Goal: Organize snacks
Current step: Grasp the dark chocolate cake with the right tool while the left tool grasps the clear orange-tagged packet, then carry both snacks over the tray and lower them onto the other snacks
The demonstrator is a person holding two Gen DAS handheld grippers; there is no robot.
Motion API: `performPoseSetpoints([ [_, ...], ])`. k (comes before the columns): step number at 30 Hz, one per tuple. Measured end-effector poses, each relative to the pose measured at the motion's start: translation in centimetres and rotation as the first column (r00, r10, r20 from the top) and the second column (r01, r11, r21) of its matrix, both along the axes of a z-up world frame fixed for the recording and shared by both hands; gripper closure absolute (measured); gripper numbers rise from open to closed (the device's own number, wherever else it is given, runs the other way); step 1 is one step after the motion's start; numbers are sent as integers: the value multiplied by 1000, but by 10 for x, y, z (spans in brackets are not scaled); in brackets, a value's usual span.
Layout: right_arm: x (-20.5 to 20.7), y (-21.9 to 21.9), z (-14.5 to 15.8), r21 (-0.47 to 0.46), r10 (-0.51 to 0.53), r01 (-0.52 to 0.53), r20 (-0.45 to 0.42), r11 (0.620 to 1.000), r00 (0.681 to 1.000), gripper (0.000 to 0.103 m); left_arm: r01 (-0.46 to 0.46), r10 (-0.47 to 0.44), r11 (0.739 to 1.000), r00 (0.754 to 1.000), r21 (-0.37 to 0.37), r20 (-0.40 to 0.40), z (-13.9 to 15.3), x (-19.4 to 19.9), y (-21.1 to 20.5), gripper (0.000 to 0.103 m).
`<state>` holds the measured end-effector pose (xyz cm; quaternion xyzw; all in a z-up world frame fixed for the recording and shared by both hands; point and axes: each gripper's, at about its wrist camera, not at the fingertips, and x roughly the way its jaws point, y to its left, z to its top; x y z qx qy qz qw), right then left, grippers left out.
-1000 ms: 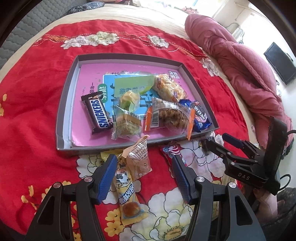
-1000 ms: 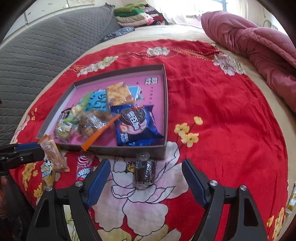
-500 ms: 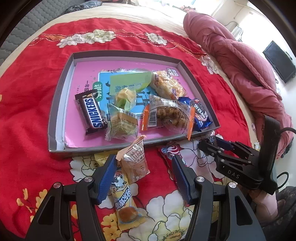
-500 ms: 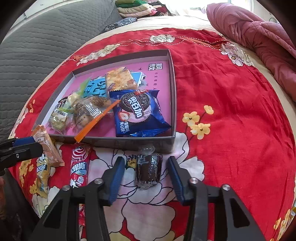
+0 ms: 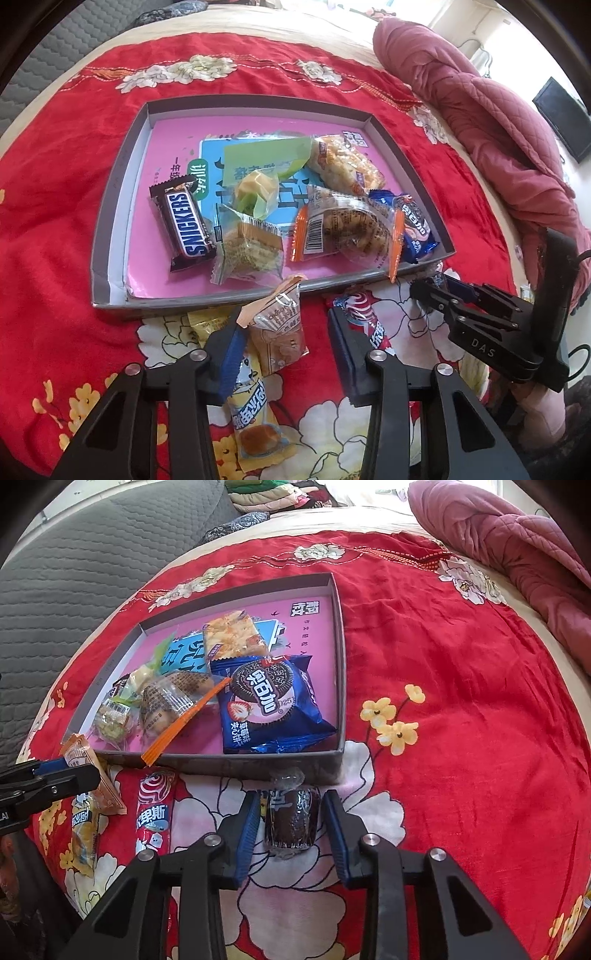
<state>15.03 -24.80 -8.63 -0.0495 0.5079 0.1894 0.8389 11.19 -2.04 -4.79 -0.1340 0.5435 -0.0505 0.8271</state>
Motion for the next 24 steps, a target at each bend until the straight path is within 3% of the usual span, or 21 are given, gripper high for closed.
performPoseSetpoints([
  [3, 0, 0, 0, 4, 2, -2, 0, 1000, 1000, 76, -1, 1, 1000, 1000, 11, 1, -1, 1, 0, 67],
  [9, 1, -3, 1, 36, -2, 3, -12, 999, 1000, 76, 4, -4, 1000, 1000, 17, -2, -3, 1, 0, 77],
  [24, -16, 6, 20, 177, 66, -66, 3, 982, 998, 76, 15, -15, 1000, 999, 4, 44, 17, -5, 0, 78],
])
